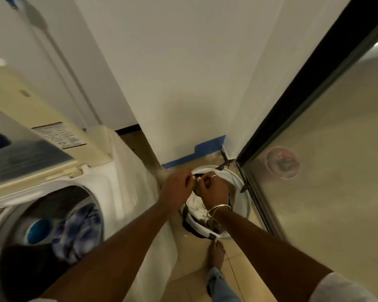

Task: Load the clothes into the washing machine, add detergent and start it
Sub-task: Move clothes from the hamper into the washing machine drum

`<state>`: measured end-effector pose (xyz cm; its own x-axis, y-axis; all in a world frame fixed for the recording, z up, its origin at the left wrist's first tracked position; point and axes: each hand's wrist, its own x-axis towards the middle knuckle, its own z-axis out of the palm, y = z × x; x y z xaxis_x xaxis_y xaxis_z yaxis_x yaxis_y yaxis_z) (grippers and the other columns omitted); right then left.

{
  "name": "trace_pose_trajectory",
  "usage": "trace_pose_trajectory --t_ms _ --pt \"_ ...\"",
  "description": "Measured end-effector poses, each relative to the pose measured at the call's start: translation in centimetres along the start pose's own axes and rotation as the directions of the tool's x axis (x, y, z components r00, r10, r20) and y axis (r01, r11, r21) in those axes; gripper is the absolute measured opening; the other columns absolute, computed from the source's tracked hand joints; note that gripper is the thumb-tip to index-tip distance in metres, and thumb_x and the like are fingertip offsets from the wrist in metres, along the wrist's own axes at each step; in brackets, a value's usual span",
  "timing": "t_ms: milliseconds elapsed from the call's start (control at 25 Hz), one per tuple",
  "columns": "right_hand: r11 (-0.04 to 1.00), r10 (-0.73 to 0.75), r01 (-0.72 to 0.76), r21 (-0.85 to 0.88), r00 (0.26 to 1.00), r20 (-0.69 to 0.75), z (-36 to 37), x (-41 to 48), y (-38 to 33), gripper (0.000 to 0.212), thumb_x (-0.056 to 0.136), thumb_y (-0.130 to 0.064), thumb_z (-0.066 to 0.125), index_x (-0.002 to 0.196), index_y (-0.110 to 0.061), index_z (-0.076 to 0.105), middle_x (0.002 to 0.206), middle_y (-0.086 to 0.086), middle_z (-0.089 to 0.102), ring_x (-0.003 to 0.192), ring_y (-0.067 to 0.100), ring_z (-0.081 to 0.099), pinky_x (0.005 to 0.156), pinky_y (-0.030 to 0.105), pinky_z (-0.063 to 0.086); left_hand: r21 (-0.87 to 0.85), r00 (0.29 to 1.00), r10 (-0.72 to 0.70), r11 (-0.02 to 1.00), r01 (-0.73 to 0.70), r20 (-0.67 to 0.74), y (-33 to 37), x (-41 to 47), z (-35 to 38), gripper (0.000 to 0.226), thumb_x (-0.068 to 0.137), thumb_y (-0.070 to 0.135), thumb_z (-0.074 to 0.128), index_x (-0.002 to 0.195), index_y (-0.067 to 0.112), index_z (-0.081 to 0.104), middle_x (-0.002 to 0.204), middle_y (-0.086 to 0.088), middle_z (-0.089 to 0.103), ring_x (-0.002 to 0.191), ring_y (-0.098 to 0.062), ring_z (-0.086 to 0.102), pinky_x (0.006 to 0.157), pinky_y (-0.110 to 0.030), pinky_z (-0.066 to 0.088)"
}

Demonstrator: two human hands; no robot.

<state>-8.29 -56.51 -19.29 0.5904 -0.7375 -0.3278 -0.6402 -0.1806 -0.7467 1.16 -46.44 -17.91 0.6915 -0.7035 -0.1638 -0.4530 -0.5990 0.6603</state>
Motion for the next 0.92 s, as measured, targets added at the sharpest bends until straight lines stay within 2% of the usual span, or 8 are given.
trace_pose_trajectory --t_ms 120,240,320,440,560,640,760,920 --pt "0.995 0.064 -0.059 -0.076 0.995 0.073 0.0 4.1 5.4 0.012 0.094 -0.036 0.060 0.090 -0.026 0.056 0.069 -0.008 0.062 0.076 0.019 0.067 0.069 0.032 0.052 0.015 0.994 -0.075 0.997 0.075 0.073 -2.0 3.5 5.7 0.021 0.100 0.023 0.056 0.080 0.016 0.060 0.070 -0.001 0.060 0.065 -0.016 0.058 0.071 -0.037 0.055" --pt "0.981 0.160 -0.138 -0.135 0.973 0.168 1.7 7.6 11.5 0.011 0.093 -0.039 0.059 0.095 -0.028 0.056 0.073 -0.006 0.065 0.083 0.022 0.068 0.071 0.032 0.052 0.060 0.973 -0.148 0.988 0.140 0.180 -5.0 5.9 11.1 0.011 0.096 0.015 0.057 0.095 0.009 0.067 0.085 -0.008 0.069 0.081 -0.020 0.065 0.081 -0.039 0.055" --pt "0.970 0.204 -0.167 -0.178 0.954 0.218 3.4 9.2 15.5 0.020 0.093 -0.038 0.058 0.106 -0.023 0.060 0.089 0.001 0.070 0.093 0.024 0.067 0.078 0.033 0.052 0.156 0.931 -0.219 0.971 0.179 0.292 -7.5 7.0 14.5 0.022 0.095 0.016 0.059 0.114 0.010 0.065 0.108 -0.010 0.069 0.102 -0.023 0.065 0.093 -0.035 0.051" --pt "0.958 0.238 -0.162 -0.237 0.910 0.340 6.3 11.2 20.9 0.037 0.093 -0.033 0.060 0.125 -0.015 0.059 0.119 0.008 0.067 0.114 0.026 0.061 0.095 0.034 0.047 0.316 0.827 -0.296 0.936 0.153 0.477 -11.6 8.7 19.4 0.044 0.094 0.016 0.060 0.136 0.009 0.051 0.133 -0.014 0.055 0.123 -0.028 0.053 0.103 -0.033 0.041" --pt "0.922 0.271 -0.099 -0.375 0.856 0.441 10.2 13.2 26.0 0.058 0.089 -0.041 0.062 0.138 -0.012 0.047 0.132 0.013 0.056 0.123 0.034 0.053 0.104 0.040 0.042 0.497 0.700 -0.381 0.867 0.043 0.604 -15.9 10.2 24.0 0.064 0.095 0.017 0.058 0.152 0.011 0.029 0.154 -0.016 0.032 0.141 -0.032 0.036 0.114 -0.036 0.032" --pt "0.873 0.314 -0.045 -0.486 0.814 0.489 13.1 14.0 28.9 0.071 0.087 -0.052 0.061 0.142 -0.011 0.041 0.139 0.016 0.049 0.128 0.037 0.047 0.109 0.046 0.037 0.639 0.656 -0.413 0.757 -0.140 0.632 -18.6 10.9 26.5 0.076 0.093 0.026 0.062 0.156 0.019 0.019 0.157 -0.014 0.023 0.142 -0.036 0.032 0.113 -0.042 0.036" --pt "0.798 0.276 0.066 -0.599 0.844 0.460 16.7 14.3 31.4 0.066 0.085 -0.056 0.060 0.134 -0.012 0.049 0.132 0.012 0.055 0.124 0.036 0.051 0.107 0.050 0.036 0.723 0.682 -0.379 0.610 -0.324 0.625 -21.0 11.2 29.1 0.078 0.090 0.034 0.066 0.153 0.024 0.022 0.147 -0.013 0.033 0.132 -0.035 0.042 0.102 -0.044 0.046" --pt "0.755 0.184 0.082 -0.650 0.926 0.330 18.0 14.4 32.1 0.032 0.086 -0.027 0.062 0.116 -0.017 0.062 0.119 0.008 0.063 0.109 0.031 0.061 0.096 0.044 0.040 0.747 0.735 -0.284 0.508 -0.429 0.615 -22.1 11.8 30.5 0.038 0.098 0.022 0.051 0.136 0.018 0.046 0.137 -0.008 0.052 0.124 -0.027 0.053 0.103 -0.039 0.046"
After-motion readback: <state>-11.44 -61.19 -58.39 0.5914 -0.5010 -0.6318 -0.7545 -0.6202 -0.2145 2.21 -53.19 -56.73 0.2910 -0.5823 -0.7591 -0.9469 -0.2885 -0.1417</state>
